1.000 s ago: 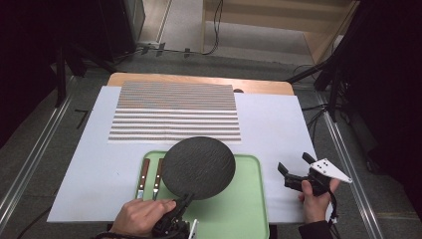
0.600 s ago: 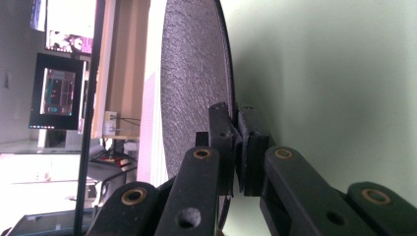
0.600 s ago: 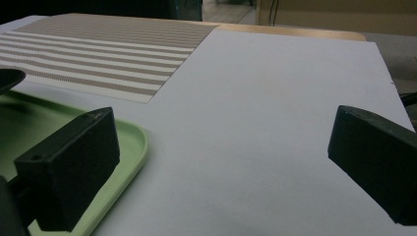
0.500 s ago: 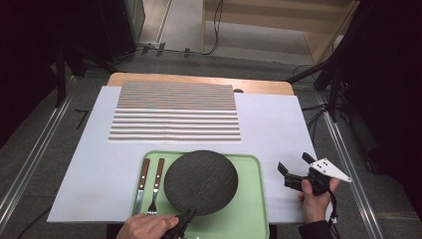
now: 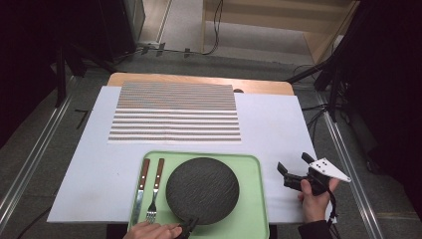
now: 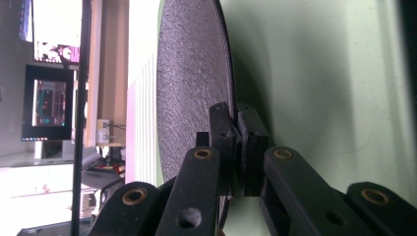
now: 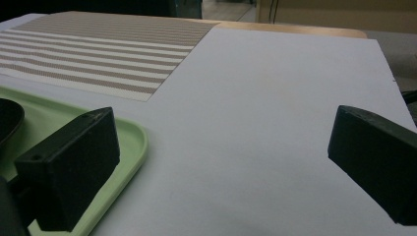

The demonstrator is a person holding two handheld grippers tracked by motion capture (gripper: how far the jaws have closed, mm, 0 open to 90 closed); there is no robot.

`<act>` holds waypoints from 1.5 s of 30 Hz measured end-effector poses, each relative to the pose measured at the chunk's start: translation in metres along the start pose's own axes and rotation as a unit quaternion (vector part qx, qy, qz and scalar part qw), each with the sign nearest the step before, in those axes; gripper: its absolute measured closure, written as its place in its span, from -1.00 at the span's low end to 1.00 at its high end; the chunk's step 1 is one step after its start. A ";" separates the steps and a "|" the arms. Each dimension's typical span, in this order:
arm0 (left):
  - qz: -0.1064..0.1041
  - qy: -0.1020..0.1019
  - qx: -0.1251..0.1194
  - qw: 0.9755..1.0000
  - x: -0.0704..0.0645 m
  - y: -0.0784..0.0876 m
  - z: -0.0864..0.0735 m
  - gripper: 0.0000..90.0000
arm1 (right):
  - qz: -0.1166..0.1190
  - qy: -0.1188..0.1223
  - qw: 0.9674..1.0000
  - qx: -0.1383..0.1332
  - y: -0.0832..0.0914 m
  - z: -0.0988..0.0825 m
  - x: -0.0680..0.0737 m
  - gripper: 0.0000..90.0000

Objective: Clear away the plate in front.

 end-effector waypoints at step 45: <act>-0.092 0.378 -0.138 0.911 0.048 -0.003 -0.038 -0.75 | 0.001 0.004 1.000 0.002 -0.002 -0.002 0.000 -1.00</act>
Point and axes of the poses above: each handheld gripper's, and its own axes: y roughly backward along the jaws, z roughly out of its top, x roughly to its left, the point moved 9 cm from there along -y, roughly forward along the jaws, and after that the axes turned 2 degrees about x, right-handed, at the moved point
